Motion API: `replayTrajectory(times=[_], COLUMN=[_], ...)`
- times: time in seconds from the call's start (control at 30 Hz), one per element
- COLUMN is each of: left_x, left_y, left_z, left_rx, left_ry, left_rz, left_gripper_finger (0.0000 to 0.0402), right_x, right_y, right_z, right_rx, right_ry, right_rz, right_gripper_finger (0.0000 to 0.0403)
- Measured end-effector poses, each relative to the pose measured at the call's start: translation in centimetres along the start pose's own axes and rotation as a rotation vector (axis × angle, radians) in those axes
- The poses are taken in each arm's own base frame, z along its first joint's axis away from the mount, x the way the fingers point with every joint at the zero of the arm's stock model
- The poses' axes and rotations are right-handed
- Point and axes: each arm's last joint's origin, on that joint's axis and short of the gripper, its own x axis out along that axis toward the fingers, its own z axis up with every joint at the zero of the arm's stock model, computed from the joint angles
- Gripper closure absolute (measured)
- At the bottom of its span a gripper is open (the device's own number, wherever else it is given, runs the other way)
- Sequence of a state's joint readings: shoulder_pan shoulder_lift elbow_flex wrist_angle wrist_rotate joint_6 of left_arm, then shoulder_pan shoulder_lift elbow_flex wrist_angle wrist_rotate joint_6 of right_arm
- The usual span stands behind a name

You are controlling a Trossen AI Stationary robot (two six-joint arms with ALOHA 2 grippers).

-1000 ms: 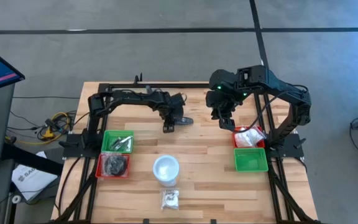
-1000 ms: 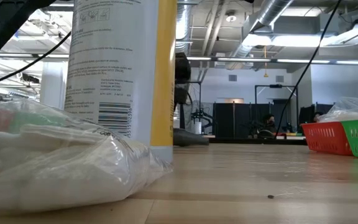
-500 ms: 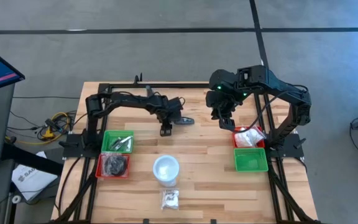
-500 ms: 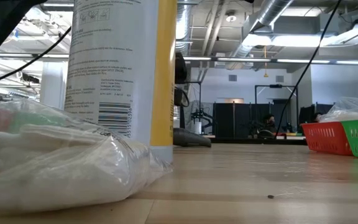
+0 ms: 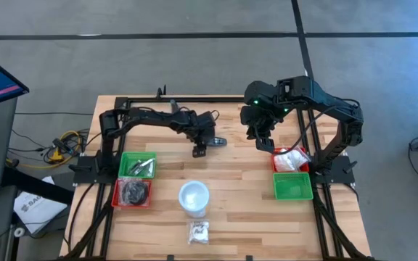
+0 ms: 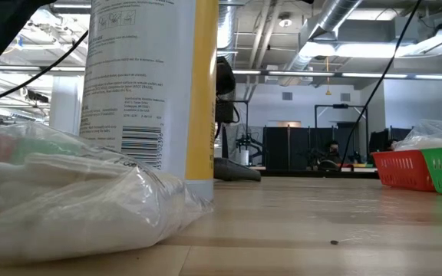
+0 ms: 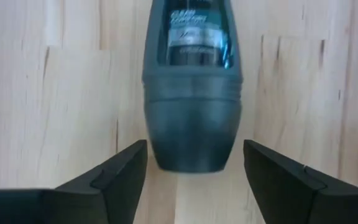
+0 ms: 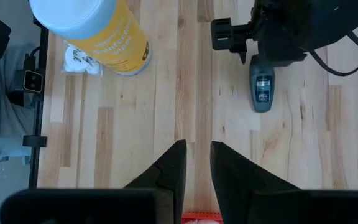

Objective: Pick & Place Travel size toiletries
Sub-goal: Put the bottom gray deodorant into the right green bin

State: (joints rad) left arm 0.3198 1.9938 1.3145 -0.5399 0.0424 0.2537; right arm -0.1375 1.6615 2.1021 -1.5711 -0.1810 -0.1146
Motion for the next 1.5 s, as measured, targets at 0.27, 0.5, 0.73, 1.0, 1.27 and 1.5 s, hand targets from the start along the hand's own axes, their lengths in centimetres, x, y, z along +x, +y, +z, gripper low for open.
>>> replayTrajectory(times=[0.27, 0.5, 0.73, 1.0, 1.27, 1.5], left_x=[0.2, 0.8, 1.8, 2.0, 1.3, -2.9], left_y=[-0.6, -0.6, -0.7, -0.6, -0.7, -1.7], left_z=[0.7, 1.2, 0.4, 0.7, 0.7, 1.8], left_rx=[0.017, 0.022, 0.019, -0.002, -0.034, -0.033], left_ry=[-0.051, -0.099, -0.063, -0.093, -0.095, -0.199], left_rz=[0.006, 0.016, 0.028, 0.057, 0.048, 0.055], left_gripper_finger=[0.0141, 0.0149, 0.0178, 0.0225, 0.0225, 0.0225], right_x=[0.0, 0.0, 0.0, 0.0, 0.0, 0.0], right_y=[0.0, 0.0, 0.0, 0.0, 0.0, 0.0], right_z=[0.0, 0.0, 0.0, 0.0, 0.0, 0.0], right_rx=[0.003, 0.006, 0.010, 0.010, 0.010, 0.010], right_ry=[0.000, 0.000, 0.000, 0.000, 0.000, -0.001], right_rz=[0.001, 0.001, 0.001, 0.001, 0.001, 0.001], right_gripper_finger=[0.0338, 0.0338, 0.0338, 0.0338, 0.0338, 0.0338])
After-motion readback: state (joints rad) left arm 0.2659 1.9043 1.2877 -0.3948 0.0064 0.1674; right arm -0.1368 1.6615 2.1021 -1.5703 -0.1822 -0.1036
